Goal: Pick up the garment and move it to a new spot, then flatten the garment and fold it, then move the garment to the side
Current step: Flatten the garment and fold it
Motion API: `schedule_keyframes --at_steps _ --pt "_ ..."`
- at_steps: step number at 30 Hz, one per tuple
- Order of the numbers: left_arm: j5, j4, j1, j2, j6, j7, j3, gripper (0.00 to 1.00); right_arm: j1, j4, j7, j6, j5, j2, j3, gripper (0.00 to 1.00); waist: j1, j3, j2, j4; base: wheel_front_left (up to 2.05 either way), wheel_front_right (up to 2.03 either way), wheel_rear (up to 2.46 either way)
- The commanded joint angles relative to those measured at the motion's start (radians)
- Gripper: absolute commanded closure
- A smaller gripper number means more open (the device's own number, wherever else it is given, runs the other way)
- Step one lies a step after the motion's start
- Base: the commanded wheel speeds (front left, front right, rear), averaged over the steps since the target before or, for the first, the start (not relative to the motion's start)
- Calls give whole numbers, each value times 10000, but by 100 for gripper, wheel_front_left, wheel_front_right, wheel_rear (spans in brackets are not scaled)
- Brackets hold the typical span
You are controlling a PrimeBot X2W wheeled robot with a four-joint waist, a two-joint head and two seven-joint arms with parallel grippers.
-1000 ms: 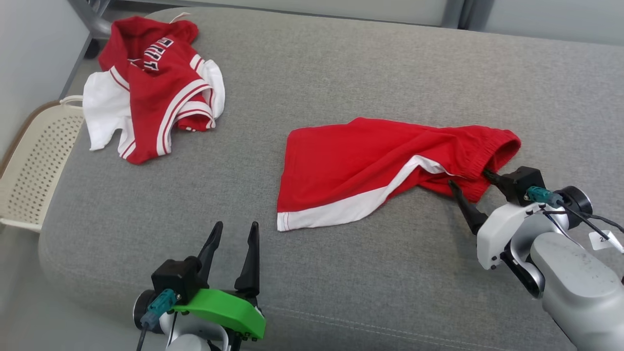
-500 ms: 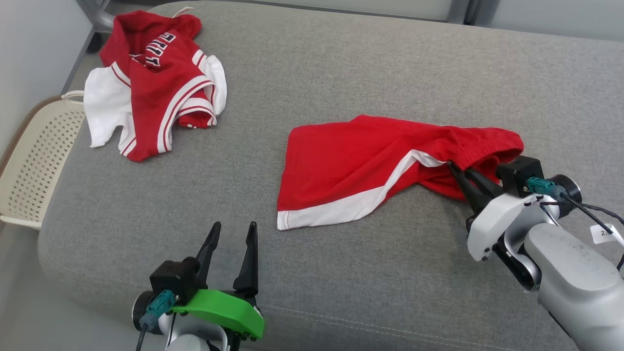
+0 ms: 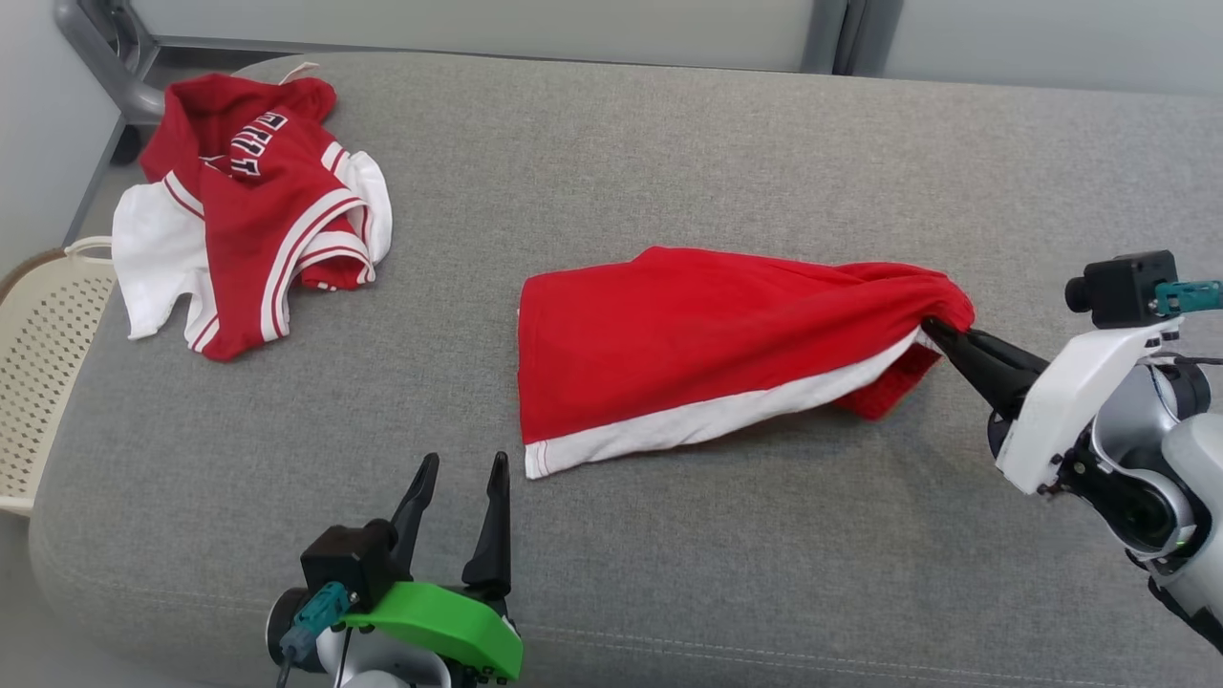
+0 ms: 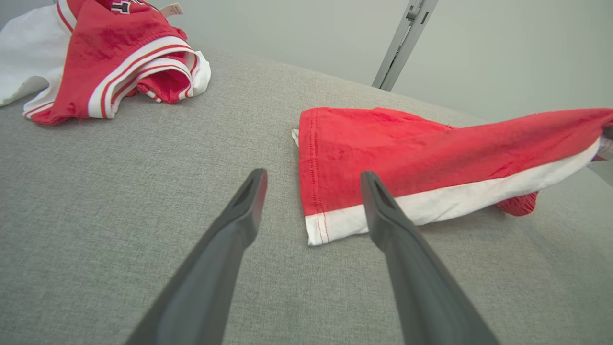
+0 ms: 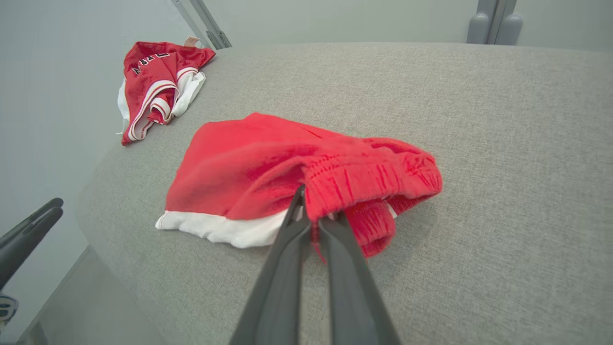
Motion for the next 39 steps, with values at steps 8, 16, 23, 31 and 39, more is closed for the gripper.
schedule_keyframes --at_steps 8,16,23,31,39 --pt "-36 66 -109 -90 -118 -76 -109 0 254 162 1992 -7 -75 132 -651 100 0 35 -1 240 0 0 0" --pt "50 227 -292 -248 -237 -73 -287 0 -754 2476 2643 -7 -651 715 -775 100 0 263 -1 853 0 0 0" --pt "77 308 -363 -319 -271 -97 -326 0 -1309 4119 2679 -7 -622 773 -687 100 0 421 -1 1142 0 0 0" --pt "87 361 -453 -271 -265 -119 -265 0 -1563 4515 1961 -7 -336 709 -194 0 0 495 -1 756 0 0 0" --pt "110 286 -429 -131 -188 -100 -240 0 -1120 3769 322 -5 339 156 161 0 0 313 -1 -64 0 0 0"
